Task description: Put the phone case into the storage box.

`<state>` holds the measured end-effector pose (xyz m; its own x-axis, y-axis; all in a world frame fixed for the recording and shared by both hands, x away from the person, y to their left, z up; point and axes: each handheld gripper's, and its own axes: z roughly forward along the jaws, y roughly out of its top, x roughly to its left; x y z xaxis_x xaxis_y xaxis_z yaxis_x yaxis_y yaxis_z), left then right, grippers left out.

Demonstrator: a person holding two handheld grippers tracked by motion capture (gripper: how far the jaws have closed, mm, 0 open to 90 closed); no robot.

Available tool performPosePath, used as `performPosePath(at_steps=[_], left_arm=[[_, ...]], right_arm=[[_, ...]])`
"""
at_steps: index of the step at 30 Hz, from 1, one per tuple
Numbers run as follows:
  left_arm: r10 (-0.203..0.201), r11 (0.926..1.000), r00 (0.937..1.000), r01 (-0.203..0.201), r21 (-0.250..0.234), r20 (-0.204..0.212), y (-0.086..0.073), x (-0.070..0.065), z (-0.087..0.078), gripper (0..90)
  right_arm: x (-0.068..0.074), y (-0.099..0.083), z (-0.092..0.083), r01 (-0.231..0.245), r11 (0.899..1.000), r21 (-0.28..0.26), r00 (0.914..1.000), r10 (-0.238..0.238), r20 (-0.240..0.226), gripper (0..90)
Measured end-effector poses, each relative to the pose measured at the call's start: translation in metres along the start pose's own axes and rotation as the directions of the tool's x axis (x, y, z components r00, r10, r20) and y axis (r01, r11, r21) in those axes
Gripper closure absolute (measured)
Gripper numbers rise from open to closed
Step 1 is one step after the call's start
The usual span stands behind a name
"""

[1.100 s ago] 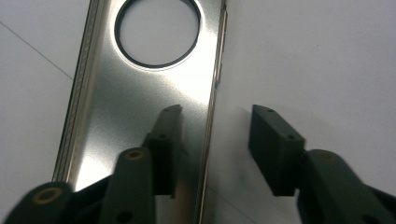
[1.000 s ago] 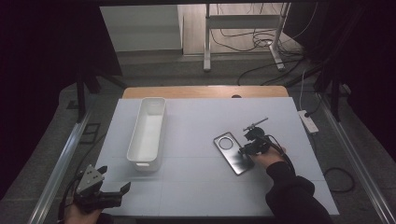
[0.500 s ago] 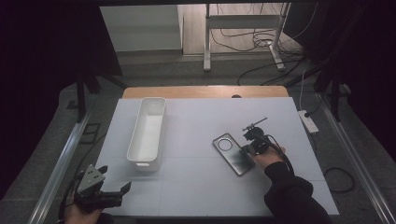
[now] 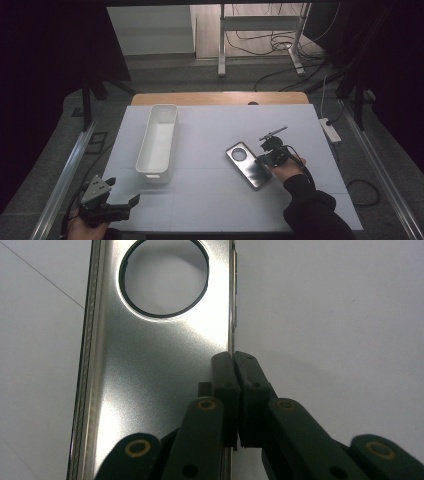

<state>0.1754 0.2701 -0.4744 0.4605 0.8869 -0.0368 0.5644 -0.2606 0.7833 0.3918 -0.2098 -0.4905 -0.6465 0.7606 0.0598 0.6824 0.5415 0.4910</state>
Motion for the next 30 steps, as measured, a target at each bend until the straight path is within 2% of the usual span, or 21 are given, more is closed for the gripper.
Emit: performPosePath(at_steps=[9,18,25,30], left_arm=[[0.005,0.9999,0.9999,-0.005,-0.013,0.015,0.000,0.000,-0.001,0.0],[0.000,0.9999,1.0000,0.000,-0.017,0.007,0.000,0.000,-0.001,0.0],[-0.015,0.9999,0.9997,0.015,-0.001,0.022,0.002,0.000,0.000,0.0],[-0.030,0.9995,0.9981,0.030,-0.003,0.055,0.004,-0.002,0.001,0.0]], right_arm=[[0.001,-0.002,-0.015,-0.022,0.998,-0.061,0.9997,0.022,-0.006,88.4],[0.001,-0.005,-0.031,-0.026,0.992,-0.122,0.9997,0.025,-0.007,88.4],[0.004,-0.007,-0.041,-0.020,0.989,-0.149,0.9998,0.019,-0.008,88.5],[0.006,-0.008,-0.046,-0.015,0.985,-0.171,0.9999,0.014,-0.007,88.4]])
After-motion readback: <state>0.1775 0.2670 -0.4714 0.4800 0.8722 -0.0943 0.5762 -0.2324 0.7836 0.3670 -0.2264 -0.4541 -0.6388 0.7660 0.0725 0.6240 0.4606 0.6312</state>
